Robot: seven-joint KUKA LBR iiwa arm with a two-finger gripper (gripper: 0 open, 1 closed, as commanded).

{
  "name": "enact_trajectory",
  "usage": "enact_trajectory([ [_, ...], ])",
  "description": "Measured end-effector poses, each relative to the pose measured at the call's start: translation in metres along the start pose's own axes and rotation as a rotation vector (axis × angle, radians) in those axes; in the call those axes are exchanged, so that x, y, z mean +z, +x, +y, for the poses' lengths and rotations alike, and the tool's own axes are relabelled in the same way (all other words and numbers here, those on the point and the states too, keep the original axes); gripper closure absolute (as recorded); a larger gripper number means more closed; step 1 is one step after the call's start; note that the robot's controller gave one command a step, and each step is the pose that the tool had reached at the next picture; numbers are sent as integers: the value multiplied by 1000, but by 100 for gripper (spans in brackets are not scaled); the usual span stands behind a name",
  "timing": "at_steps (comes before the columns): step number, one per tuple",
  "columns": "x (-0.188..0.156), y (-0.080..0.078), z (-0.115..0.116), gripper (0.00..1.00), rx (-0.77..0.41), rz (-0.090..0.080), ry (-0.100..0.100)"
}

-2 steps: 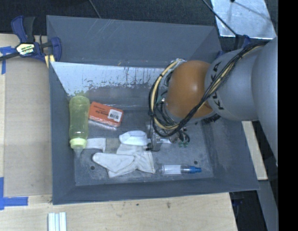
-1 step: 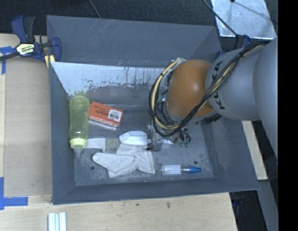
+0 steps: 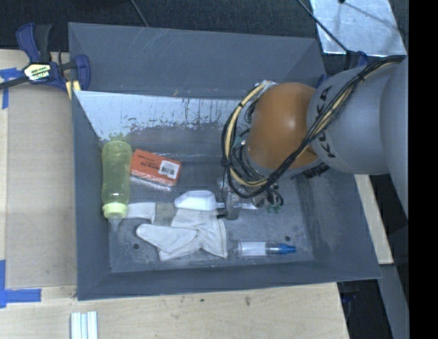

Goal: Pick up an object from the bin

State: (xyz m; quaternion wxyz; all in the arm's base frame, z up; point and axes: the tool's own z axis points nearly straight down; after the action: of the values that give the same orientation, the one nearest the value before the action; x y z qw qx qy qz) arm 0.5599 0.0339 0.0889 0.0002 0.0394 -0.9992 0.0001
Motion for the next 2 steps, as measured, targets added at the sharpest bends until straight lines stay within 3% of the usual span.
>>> enact_trajectory([
  [2, -18, -2, 0, 100, 0, -7, 0],
])
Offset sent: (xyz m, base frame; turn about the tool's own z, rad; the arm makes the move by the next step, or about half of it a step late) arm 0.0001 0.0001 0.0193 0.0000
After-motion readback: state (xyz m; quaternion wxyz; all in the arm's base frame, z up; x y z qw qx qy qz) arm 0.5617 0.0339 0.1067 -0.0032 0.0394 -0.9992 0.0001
